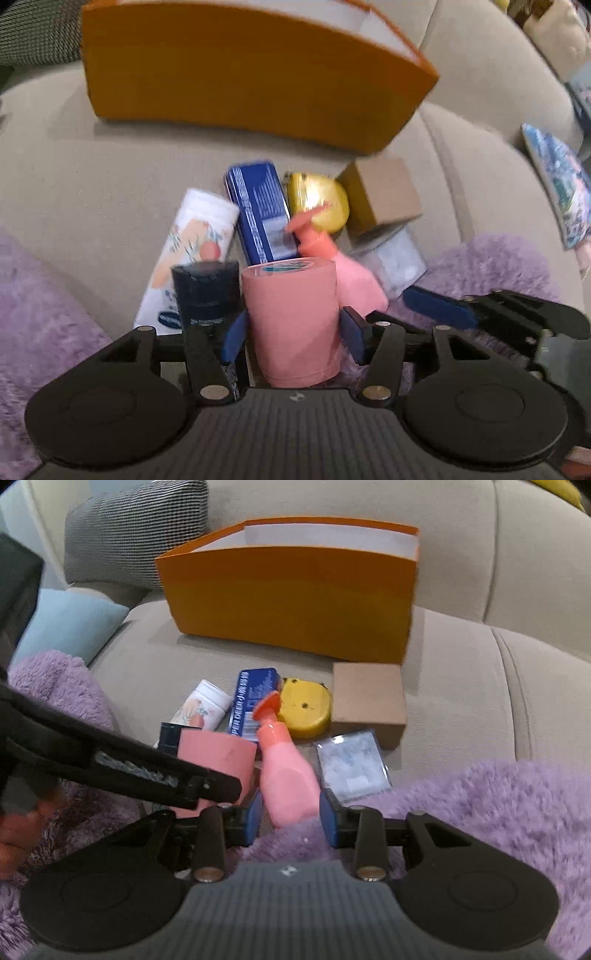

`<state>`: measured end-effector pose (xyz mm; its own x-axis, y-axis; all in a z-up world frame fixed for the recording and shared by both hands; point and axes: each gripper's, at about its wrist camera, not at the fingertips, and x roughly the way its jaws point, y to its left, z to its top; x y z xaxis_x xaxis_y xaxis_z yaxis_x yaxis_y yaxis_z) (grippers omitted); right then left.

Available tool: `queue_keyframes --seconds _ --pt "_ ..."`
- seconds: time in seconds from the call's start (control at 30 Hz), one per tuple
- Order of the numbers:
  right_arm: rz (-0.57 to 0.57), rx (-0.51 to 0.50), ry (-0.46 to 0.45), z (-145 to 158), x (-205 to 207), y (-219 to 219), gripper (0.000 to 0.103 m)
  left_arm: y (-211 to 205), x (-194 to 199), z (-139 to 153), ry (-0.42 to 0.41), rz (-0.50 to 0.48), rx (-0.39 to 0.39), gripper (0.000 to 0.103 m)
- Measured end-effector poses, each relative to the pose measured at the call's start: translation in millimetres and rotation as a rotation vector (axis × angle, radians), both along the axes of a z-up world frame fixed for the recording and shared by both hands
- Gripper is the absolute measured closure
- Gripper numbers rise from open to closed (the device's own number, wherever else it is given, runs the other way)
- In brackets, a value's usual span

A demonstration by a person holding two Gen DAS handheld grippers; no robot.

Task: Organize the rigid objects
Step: 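Grasp the pink cup with the left tool while the right tool grasps the pink pump bottle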

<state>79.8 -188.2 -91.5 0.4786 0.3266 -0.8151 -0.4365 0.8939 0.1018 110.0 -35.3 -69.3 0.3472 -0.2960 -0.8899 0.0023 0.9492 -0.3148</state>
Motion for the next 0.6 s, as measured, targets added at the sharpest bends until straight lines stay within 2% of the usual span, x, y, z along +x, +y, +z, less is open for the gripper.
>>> queue_keyframes --seconds 0.13,0.27,0.37,0.5,0.6 --pt "0.032 -0.057 -0.019 0.1 12.5 16.0 0.066 15.1 -1.4 18.6 -0.050 0.033 -0.005 0.041" --pt "0.059 -0.111 -0.009 -8.8 32.2 33.5 0.066 34.1 -3.1 27.0 -0.056 0.079 -0.044 0.041" --pt "0.085 -0.145 -0.027 -10.8 43.0 45.2 0.064 45.2 -2.1 26.7 -0.055 0.109 -0.065 0.041" --pt "0.090 -0.202 0.012 -22.4 55.0 54.5 0.062 56.2 0.2 25.7 -0.052 0.127 -0.083 0.041" --pt "0.122 -0.228 0.024 -28.0 54.6 61.1 0.067 58.9 1.9 23.8 -0.048 0.134 -0.095 0.041"
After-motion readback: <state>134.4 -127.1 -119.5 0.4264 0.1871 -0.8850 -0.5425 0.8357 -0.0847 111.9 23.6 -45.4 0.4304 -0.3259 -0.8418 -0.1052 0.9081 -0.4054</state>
